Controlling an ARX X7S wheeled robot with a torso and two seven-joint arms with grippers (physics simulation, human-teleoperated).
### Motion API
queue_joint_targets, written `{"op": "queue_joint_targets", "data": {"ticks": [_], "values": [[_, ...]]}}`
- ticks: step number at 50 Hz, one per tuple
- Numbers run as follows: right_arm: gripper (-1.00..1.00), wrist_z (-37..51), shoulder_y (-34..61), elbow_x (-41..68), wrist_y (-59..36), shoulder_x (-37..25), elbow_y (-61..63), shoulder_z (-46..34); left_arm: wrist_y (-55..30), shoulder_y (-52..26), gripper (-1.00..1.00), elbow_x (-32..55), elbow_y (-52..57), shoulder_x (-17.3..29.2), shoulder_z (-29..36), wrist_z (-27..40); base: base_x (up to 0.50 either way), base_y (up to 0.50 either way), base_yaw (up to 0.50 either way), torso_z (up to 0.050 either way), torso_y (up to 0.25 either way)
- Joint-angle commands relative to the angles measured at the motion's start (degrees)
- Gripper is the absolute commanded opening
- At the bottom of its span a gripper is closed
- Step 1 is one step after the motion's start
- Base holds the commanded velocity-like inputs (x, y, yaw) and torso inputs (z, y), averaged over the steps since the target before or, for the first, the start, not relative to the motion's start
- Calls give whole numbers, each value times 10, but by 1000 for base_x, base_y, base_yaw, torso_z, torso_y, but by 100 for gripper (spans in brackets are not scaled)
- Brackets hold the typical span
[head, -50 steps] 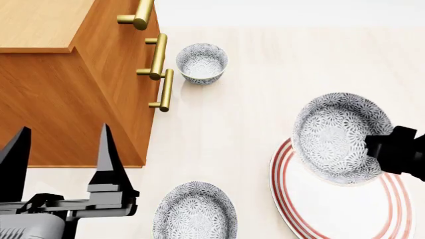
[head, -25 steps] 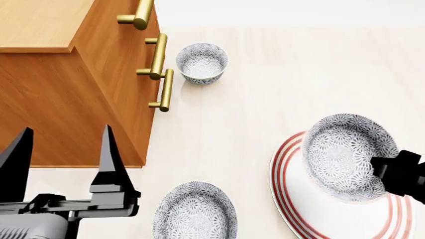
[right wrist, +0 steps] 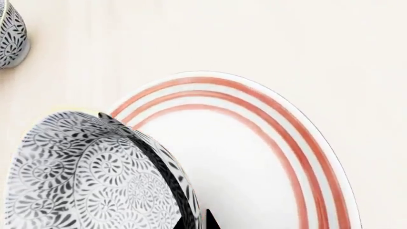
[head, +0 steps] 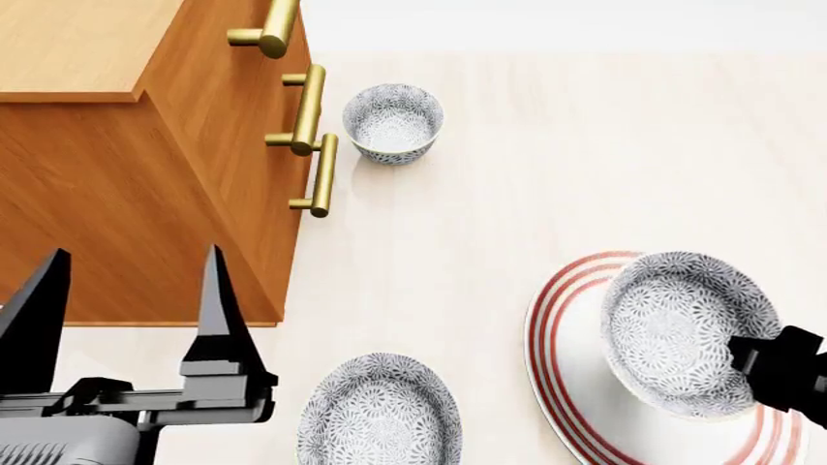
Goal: Put the bowl in the middle on the plate.
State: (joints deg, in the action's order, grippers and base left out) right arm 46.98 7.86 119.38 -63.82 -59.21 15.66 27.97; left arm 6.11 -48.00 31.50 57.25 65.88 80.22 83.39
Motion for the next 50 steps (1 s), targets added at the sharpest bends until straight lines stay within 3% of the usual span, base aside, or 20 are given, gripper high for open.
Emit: {"op": "queue_joint_targets", "data": {"ticks": [1, 15, 16, 33, 40, 50], "values": [[-100, -13, -3, -22, 4, 16, -10, 3, -1, 3, 100, 0, 0, 0, -3, -1, 0, 0, 0, 0, 0], [-100, -33, -12, -37, -1, 30, -21, -5, -4, 5, 100, 0, 1, -2, -5, -2, 0, 0, 0, 0, 0], [100, -31, -13, -36, 0, 29, -22, -6, -5, 5, 100, 0, 1, -2, -5, -2, 0, 0, 0, 0, 0], [100, -31, -10, -38, 0, 17, -17, -4, -5, 9, 100, 1, -2, -6, -8, -5, 0, 0, 0, 0, 1], [100, -15, 1, -41, 28, 25, 7, 32, -6, 10, 100, 1, -1, -7, -10, -6, 0, 0, 0, 0, 0], [100, -70, 32, -276, 61, 52, 165, 110, 0, 14, 100, -2, -5, -6, -12, -8, 0, 0, 0, 0, 0]]}}
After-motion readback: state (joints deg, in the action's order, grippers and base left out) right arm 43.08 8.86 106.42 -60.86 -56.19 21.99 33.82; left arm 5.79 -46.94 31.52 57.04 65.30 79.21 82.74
